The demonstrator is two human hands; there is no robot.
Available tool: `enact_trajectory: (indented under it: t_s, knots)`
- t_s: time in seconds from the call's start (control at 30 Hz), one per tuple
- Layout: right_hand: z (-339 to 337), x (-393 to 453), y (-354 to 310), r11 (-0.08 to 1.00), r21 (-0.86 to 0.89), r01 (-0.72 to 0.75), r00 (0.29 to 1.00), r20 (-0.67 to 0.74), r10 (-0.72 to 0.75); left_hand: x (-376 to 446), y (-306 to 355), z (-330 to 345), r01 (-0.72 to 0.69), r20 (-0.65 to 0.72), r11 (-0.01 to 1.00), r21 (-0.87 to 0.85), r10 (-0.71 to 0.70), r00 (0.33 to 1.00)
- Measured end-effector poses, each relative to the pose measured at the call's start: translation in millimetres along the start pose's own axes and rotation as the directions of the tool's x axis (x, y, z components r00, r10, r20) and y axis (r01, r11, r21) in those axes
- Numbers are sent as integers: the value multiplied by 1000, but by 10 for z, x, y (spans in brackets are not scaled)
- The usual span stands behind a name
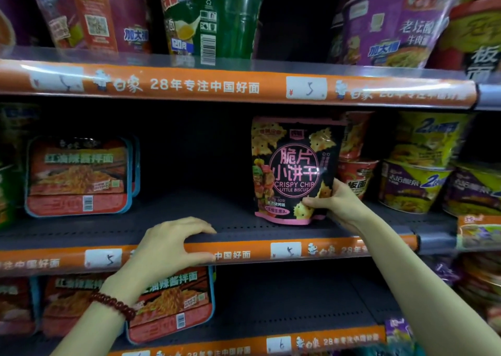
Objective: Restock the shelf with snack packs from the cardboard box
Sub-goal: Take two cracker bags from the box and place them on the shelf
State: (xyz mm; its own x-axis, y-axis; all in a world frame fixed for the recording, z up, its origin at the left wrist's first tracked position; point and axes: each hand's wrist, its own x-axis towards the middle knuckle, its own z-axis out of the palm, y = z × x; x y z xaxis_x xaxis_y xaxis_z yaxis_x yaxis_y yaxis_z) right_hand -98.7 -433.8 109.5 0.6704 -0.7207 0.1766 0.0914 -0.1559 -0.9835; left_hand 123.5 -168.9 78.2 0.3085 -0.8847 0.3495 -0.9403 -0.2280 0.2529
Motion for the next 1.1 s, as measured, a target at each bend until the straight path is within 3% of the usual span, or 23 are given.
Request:
enact_trajectory:
  t_s: [0.27, 0.37, 0.53, 0.73, 0.9, 1.1]
  knots:
    - [2, -30, -13, 1000, -23, -20, 1000, -4, 20, -4, 40, -31, -3, 36, 1000, 24, 3, 999]
    - [-11, -68, -39, 991, -137, 0, 999, -44, -6, 3, 42, -36, -7, 44, 1000, 22, 6, 999]
    - [-70, -238, -53, 950, -311, -7, 966, -249, -74, 15, 50, -32, -42, 42, 999, 7, 42, 998]
    - [-135, -837, -21, 867, -497, 31, 839, -458, -293, 105, 262, 55, -185, 8, 982, -43, 186, 983]
    - [-510, -1668, 326, 861, -482, -166, 795, -582, -173, 201, 918, 480, -452, -195, 871, -193, 418, 888]
    - [-1155, -2879, 908, 722, -419, -551, 642, -765, 47, 281, 2233, 1323, -629, 0, 686, -364, 676, 737]
